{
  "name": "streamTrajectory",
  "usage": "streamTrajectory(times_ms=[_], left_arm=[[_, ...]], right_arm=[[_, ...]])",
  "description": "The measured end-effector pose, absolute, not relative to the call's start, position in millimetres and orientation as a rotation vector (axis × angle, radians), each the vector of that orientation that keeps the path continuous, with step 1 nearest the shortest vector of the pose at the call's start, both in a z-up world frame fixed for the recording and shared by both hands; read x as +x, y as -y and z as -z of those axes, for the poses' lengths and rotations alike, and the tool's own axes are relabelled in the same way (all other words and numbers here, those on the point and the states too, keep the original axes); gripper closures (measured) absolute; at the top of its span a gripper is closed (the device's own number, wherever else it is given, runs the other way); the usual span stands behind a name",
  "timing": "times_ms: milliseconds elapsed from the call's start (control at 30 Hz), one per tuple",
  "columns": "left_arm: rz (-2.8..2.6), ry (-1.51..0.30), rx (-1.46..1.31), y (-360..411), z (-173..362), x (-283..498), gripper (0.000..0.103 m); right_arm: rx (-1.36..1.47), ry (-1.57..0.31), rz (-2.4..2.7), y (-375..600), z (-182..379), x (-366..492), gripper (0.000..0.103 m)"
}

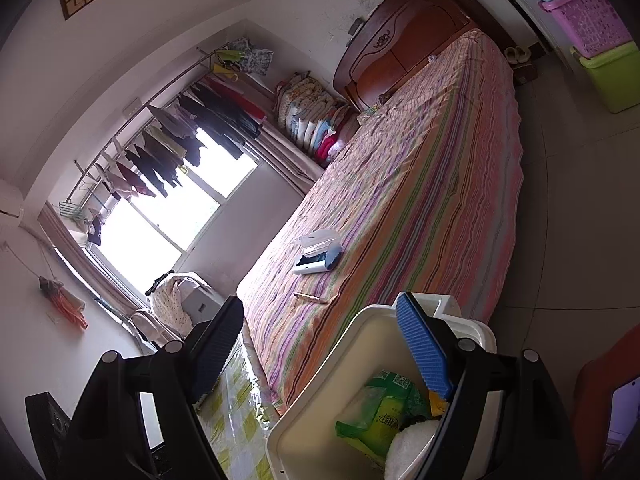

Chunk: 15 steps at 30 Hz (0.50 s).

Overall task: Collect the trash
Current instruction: 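Lower the plush into the white bin and open the left tool, then move both tools back over the table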

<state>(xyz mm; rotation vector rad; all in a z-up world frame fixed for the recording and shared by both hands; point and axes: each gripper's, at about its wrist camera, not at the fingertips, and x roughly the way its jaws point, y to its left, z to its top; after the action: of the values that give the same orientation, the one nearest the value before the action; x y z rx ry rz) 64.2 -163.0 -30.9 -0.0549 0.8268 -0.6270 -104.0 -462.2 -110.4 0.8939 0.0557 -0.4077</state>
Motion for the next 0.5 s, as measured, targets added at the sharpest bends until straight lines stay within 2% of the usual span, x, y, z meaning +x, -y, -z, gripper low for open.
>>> streamTrajectory(times_ms=[200,300,500], left_arm=[[0.454,-0.733,-0.02,94.6,27.2,34.1,0.022],[0.374,-0.713,-0.022,60.2,26.9,23.9,0.013],[0.221,-0.741,-0.074,-9.6,31.4,17.7,0.013]], right_arm=[[0.814,-0.164,0.302,435.6,108.0,-76.8,0.026],[0.791,-0.223,0.256,423.7,109.9,-64.1,0.026],[0.736,-0.322,0.153,394.5,114.3,-44.9,0.026]])
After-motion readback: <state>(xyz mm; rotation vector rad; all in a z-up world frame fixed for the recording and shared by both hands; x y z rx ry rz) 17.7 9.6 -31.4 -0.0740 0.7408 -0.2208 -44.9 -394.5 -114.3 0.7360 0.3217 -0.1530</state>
